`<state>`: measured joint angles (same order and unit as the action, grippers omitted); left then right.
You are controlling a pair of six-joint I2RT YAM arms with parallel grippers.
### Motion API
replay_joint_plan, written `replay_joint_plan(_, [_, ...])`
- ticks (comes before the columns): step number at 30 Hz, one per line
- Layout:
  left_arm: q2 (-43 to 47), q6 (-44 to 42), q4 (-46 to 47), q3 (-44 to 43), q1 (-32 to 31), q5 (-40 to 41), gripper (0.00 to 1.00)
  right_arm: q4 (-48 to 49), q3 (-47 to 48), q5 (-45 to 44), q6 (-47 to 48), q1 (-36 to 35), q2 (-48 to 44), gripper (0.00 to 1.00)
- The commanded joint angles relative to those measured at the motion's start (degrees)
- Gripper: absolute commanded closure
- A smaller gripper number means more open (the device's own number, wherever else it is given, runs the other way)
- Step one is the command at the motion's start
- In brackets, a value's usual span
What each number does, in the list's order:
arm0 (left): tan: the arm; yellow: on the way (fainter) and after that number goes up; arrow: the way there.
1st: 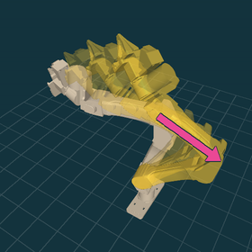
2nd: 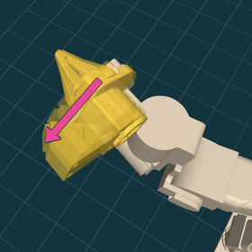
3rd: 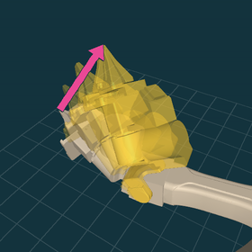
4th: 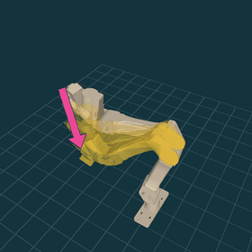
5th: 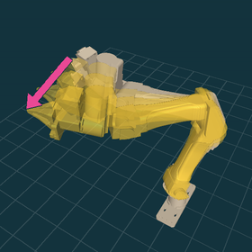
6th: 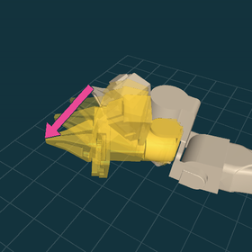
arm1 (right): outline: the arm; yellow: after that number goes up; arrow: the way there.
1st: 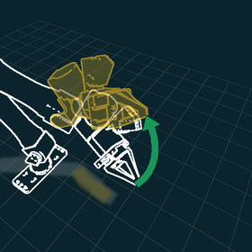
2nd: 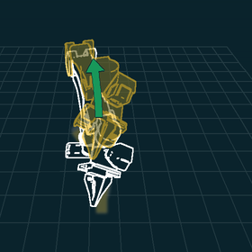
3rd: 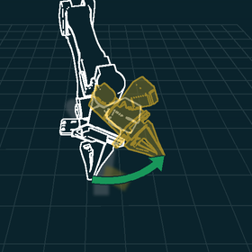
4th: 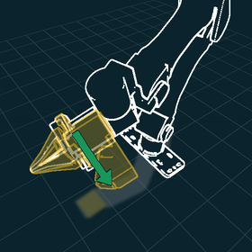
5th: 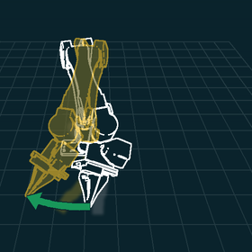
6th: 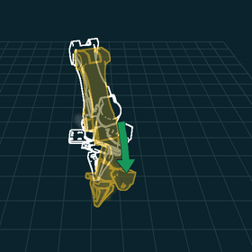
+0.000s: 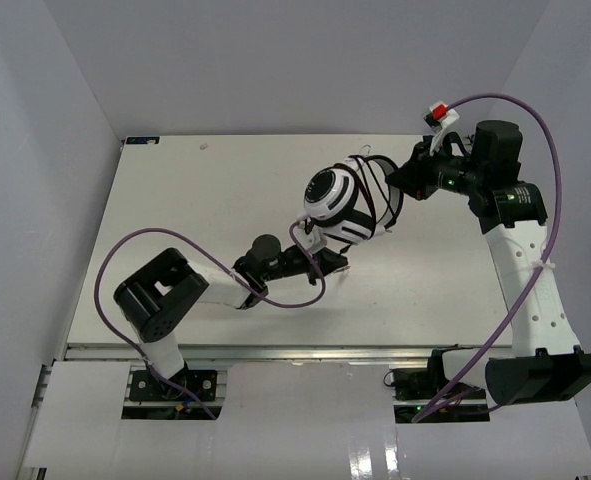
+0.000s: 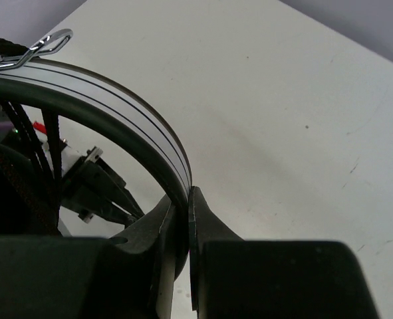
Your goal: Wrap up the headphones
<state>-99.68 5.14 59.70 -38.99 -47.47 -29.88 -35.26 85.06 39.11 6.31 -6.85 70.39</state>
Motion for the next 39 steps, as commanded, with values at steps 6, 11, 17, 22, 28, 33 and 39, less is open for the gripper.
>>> replay_joint_plan(6, [9.63,-10.85,-25.57,-2.94,8.80,-14.97,1.00,-10.51,1.77,6.47,32.74,-0.77,-3.98,0.92])
replay_joint_plan(11, [10.03,-12.35,-41.04,-11.99,13.73,-24.09,1.00,-9.29,-5.41,-3.26,42.29,-2.64,-7.90,0.92])
replay_joint_plan(17, [4.53,-18.70,-66.82,-25.31,16.49,-34.13,0.96,-5.11,-13.26,-9.72,51.88,-3.33,-10.35,0.92])
replay_joint_plan(22, [-2.06,-18.94,-78.41,-32.79,16.89,-37.35,0.87,-1.32,-17.88,-15.69,56.61,-6.90,-10.37,0.92])
replay_joint_plan(28, [-9.14,-17.08,-87.12,-39.87,17.01,-40.55,0.83,7.12,-25.65,-30.47,59.53,-16.11,-9.76,0.92])
replay_joint_plan(33, [-14.30,-16.62,-94.51,-46.29,17.83,-39.90,0.83,14.34,-29.44,-35.73,55.34,-18.81,-6.94,0.92])
replay_joint_plan(39, [-18.40,-12.25,-96.53,-50.89,19.98,-37.21,0.85,15.98,-26.44,-33.86,44.54,-18.74,3.93,0.92])
